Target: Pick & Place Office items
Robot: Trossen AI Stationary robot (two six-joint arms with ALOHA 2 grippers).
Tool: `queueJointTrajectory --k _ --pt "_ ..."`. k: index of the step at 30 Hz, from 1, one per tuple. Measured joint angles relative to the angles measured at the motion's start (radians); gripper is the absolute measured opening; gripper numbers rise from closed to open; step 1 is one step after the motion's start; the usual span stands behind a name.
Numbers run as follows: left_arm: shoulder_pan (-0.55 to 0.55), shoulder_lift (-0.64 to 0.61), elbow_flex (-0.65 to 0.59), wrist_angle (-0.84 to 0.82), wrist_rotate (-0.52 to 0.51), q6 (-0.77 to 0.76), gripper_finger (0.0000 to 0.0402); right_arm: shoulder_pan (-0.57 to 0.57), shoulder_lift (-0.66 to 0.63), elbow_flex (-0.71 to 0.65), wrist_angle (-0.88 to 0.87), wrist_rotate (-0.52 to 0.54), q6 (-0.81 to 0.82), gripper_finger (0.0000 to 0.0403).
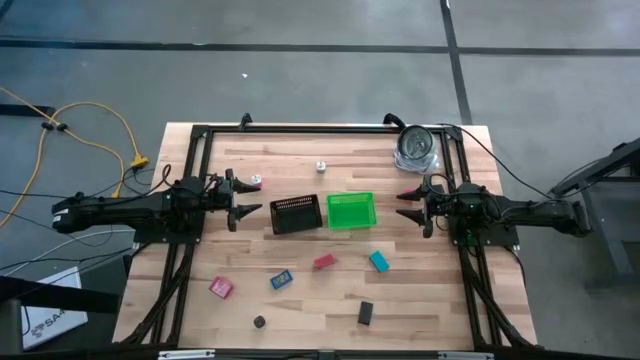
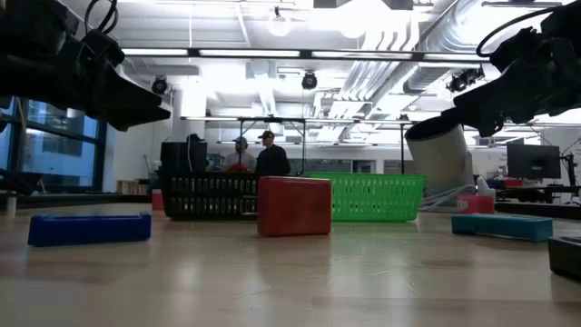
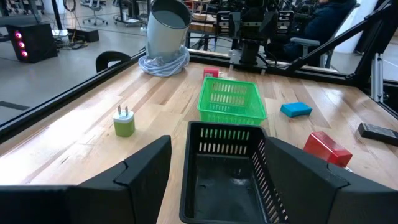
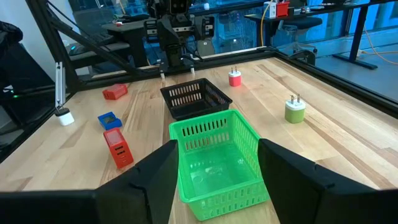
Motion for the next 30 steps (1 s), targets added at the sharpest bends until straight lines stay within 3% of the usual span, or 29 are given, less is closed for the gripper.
queueJointTrajectory --k 18,30 --pt "0.001 0.000 0.000 0.002 -0.022 0.000 0.0252 0.000 0.000 0.000 0.000 0.000 0.000 0.0207" --pt "-0.002 0.048 0.046 0.004 -0.115 0.002 0.0252 0.000 0.000 0.000 0.000 0.000 0.000 0.0207"
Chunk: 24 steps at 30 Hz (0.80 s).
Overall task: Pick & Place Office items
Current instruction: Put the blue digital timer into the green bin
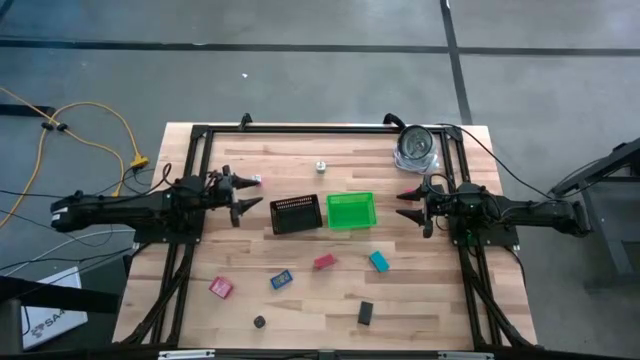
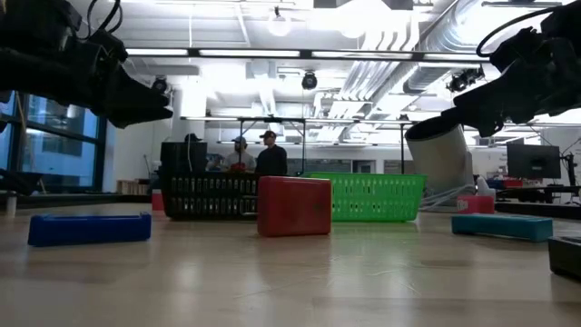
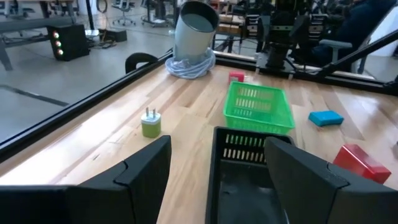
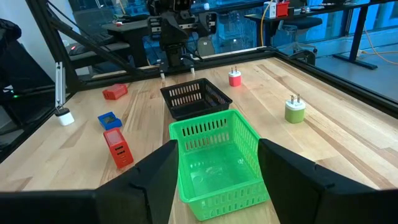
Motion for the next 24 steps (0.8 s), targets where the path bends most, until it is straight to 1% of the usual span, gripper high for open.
queueJointTrajectory --k 4,11,16,19,22,24 --pt "0.000 0.069 0.059 -0.019 -0.028 0.001 0.0252 0.000 0.000 0.000 0.000 0.000 0.000 0.0207" --pt "0.000 0.245 0.210 -0.079 -0.065 0.009 0.0252 0.000 0.000 0.000 0.000 0.000 0.000 0.0207" --pt "-0.004 0.364 0.315 -0.164 -0.088 0.004 0.0252 0.000 0.000 0.000 0.000 0.000 0.000 0.0207" --pt "-0.025 0.423 0.376 -0.215 -0.115 0.000 0.0252 0.000 0.000 0.000 0.000 0.000 0.000 0.0207" --pt "-0.069 0.463 0.436 -0.258 -0.181 0.000 0.0252 0.000 0.000 0.000 0.000 0.000 0.000 0.0207" --pt "-0.106 0.484 0.472 -0.294 -0.248 0.000 0.0252 0.000 0.000 0.000 0.000 0.000 0.000 0.0207"
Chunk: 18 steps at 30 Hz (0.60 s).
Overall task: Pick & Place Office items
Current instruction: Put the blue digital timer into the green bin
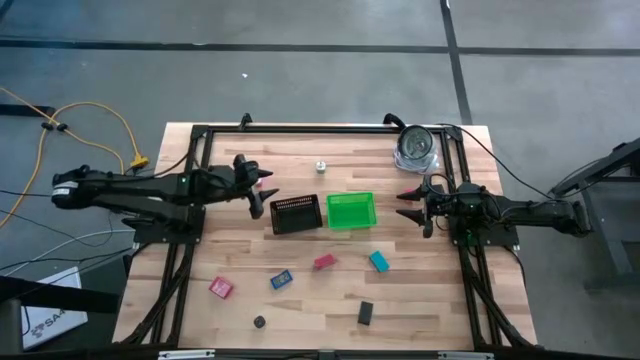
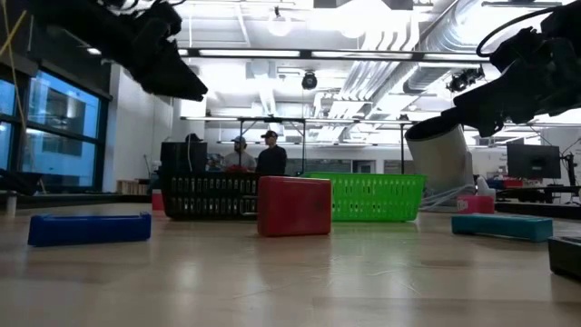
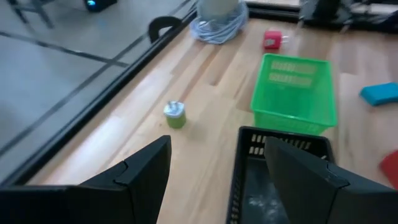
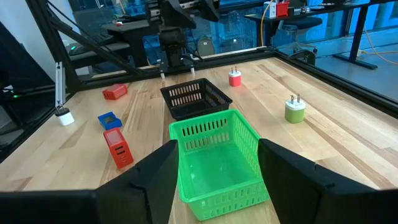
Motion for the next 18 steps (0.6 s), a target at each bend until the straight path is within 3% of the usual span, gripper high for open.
queueJointTrajectory --k 6,18 --pt "-0.113 0.057 0.103 -0.147 -0.170 -0.052 0.0252 0.000 0.000 0.000 0.000 0.000 0.000 0.0207" --pt "-0.201 0.227 0.285 -0.442 -0.196 -0.341 0.0252 0.000 0.000 0.000 0.000 0.000 0.000 0.0207"
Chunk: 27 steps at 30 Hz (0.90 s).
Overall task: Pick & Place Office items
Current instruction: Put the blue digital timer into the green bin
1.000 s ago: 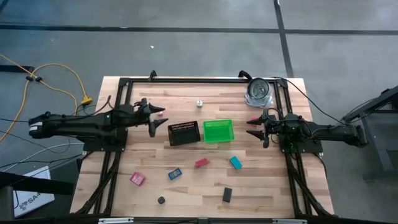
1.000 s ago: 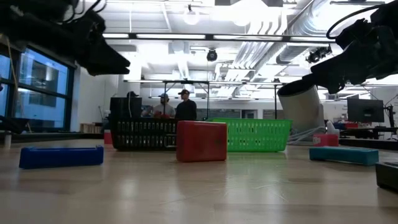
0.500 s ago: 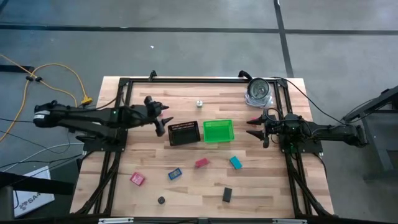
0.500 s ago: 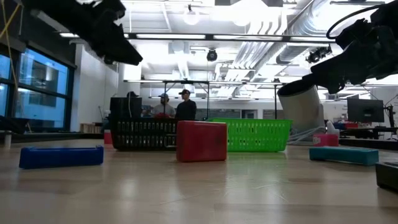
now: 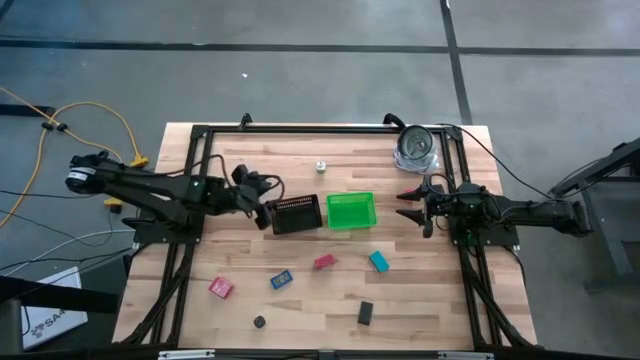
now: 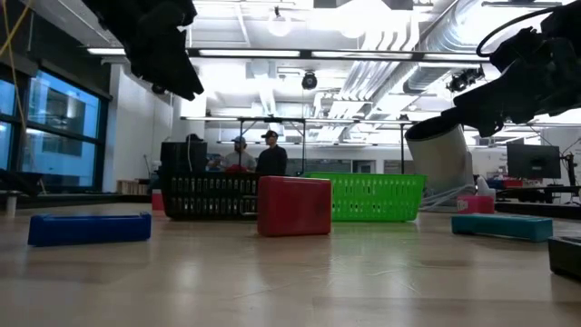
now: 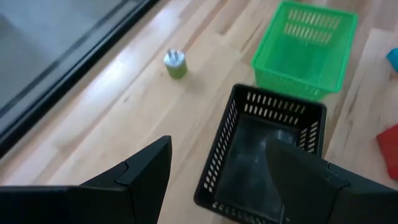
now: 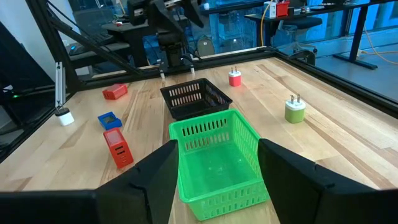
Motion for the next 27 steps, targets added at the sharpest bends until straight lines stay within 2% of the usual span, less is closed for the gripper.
queueJointTrajectory --k 6,14,23,27 --pt "-0.054 0.052 0.044 -0.050 0.000 -0.067 0.0252 0.000 0.000 0.000 0.000 0.000 0.000 0.0207" --pt "-0.181 0.101 0.083 -0.088 0.004 -0.176 0.0252 0.000 0.000 0.000 0.000 0.000 0.000 0.0207" --pt "-0.279 0.192 0.136 -0.207 0.023 -0.477 0.0252 0.000 0.000 0.000 0.000 0.003 0.000 0.0207" --pt "-0.315 0.233 0.162 -0.215 0.046 -0.556 0.0252 0.000 0.000 0.000 0.000 0.003 0.000 0.0207"
